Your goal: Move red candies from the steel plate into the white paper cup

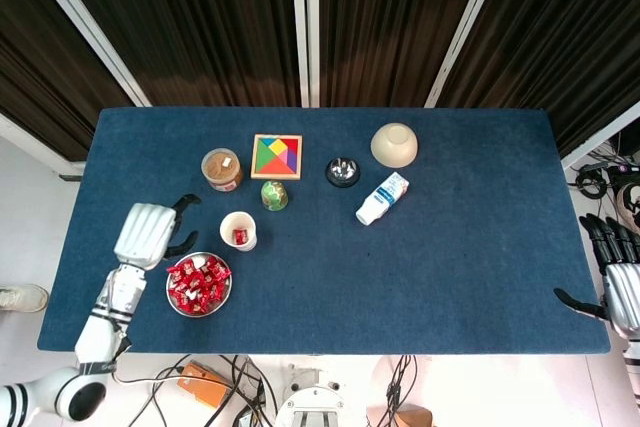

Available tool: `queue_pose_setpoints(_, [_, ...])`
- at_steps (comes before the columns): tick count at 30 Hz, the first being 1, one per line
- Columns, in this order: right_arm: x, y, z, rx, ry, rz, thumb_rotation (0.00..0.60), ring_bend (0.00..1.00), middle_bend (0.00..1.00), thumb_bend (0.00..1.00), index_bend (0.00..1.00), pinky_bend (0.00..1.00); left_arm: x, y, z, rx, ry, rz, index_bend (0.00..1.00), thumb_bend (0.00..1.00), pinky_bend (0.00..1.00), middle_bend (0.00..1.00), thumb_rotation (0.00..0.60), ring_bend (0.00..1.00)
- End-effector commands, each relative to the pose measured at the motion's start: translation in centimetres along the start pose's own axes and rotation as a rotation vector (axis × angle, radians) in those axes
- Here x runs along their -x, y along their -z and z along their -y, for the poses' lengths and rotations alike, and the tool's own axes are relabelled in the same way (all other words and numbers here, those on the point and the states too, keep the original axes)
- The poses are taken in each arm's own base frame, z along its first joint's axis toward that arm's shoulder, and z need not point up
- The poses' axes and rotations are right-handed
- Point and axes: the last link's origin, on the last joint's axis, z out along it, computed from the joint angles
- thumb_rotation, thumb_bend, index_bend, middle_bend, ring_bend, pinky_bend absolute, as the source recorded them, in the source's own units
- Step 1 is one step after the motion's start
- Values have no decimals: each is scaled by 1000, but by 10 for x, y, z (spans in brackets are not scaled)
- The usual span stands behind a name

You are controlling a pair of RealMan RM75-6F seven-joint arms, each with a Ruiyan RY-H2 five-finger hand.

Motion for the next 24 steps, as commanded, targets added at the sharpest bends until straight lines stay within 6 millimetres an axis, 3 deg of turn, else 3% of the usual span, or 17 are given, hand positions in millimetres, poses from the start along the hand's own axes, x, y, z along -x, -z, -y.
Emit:
queue_pose_setpoints(1, [1,-1,1,-5,-2,3,600,70,116,197,7,129,9,25,6,-2,15,27,348,241,832,874,600,845])
queue_pose_setpoints(6, [1,-1,4,-18,1,4,600,70,116,197,7,131,36,34,-1,43,21,110,363,225,832,873,600,845])
queue_pose_setpoints(13, [-1,2,4,-14,4,0,600,74,116,196,7,134,72,25,-12,137,-66,198,363,224,832,873,600,844])
queue_pose_setpoints(24, [0,6,3,2,4,5,600,75,116,196,7,134,88,15,-13,178,-132,256,363,225,832,873,600,843])
